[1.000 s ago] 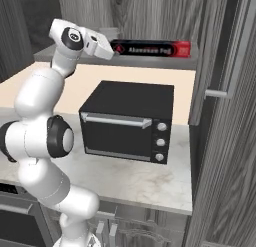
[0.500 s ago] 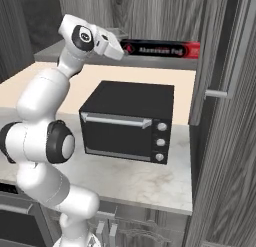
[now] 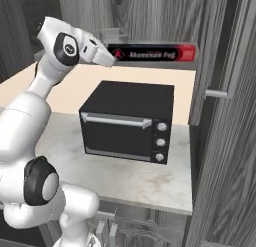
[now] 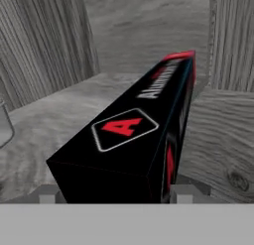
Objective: Retrieve the tupperware and aluminum foil from the cabinet and place them on the dining counter near the plate with lime and broccoli to prepare for storing leftovers.
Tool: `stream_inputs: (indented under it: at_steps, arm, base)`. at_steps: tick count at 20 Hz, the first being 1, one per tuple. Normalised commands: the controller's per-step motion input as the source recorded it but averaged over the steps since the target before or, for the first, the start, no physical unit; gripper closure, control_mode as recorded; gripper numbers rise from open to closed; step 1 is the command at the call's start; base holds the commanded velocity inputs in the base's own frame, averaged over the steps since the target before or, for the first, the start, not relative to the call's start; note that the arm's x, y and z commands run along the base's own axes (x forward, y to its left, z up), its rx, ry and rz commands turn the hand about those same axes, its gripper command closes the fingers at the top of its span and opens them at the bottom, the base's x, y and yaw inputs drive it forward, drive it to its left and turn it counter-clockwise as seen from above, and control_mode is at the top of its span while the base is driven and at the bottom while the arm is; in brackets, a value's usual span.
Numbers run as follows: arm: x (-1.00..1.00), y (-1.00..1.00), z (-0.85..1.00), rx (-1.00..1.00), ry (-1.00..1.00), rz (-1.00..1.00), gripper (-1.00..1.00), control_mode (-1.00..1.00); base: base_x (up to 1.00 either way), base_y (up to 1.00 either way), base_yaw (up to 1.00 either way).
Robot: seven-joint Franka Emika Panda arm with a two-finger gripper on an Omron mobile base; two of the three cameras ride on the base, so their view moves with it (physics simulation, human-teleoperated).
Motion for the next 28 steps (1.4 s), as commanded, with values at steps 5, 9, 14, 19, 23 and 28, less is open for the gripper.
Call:
stream_inputs:
  at_steps: [5, 9, 14, 19, 23, 28]
  arm:
    - [-1.0, 0.48, 0.0, -0.03, 0.05, 0.21, 1.0, -1.0]
    - [-1.0, 0.42, 0.0, 0.0, 0.15, 0.03, 1.0, -1.0]
    - [-1.0, 0.14, -0.01, 0.08, 0.2, -0.17, 1.0, -1.0]
    - [-0.87, -0.02, -0.3, 0.2, 0.36, -0.1, 1.0, -1.0]
    - [-0.4, -0.29, -0.97, 0.35, 0.28, 0.31, 1.0, -1.0]
    - [-0.49, -0.08, -0.93, 0.29, 0.24, 0.55, 1.0, -1.0]
  base:
    - [0.0, 0.0, 0.0]
    - [0.0, 0.0, 0.0]
    - [0.0, 0.0, 0.0]
    - [0.0, 0.0, 0.0]
    - [0.0, 0.0, 0.0]
    - [0.0, 0.0, 0.0]
